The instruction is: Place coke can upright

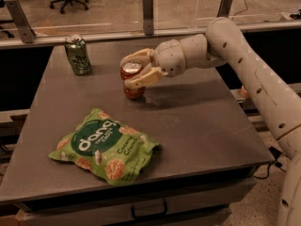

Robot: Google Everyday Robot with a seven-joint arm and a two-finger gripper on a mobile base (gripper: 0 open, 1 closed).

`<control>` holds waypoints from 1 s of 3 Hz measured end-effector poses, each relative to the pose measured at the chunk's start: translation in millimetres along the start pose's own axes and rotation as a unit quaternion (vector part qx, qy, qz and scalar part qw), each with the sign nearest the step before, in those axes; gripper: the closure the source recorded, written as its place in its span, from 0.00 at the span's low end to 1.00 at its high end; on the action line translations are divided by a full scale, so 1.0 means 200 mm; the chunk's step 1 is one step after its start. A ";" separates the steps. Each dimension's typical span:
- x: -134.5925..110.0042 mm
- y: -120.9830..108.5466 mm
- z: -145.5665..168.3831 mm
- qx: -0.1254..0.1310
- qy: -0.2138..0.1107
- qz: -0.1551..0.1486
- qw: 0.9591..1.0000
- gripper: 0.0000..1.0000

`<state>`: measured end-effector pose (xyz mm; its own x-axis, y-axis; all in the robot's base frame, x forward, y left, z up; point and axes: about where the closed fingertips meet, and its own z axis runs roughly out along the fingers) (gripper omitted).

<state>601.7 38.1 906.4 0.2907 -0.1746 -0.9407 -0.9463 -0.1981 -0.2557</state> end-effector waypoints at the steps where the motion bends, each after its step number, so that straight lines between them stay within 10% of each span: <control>1: 0.05 0.01 0.01 -0.010 -0.005 0.008 1.000 0.35; 3: 0.10 0.05 0.01 -0.009 0.002 0.023 1.000 0.00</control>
Offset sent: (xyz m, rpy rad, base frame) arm -0.0014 -0.0115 -0.0283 -0.0196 0.0595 -0.0027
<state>598.9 33.9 884.7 0.2478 -0.1873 -0.9505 -0.9558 -0.2075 -0.2083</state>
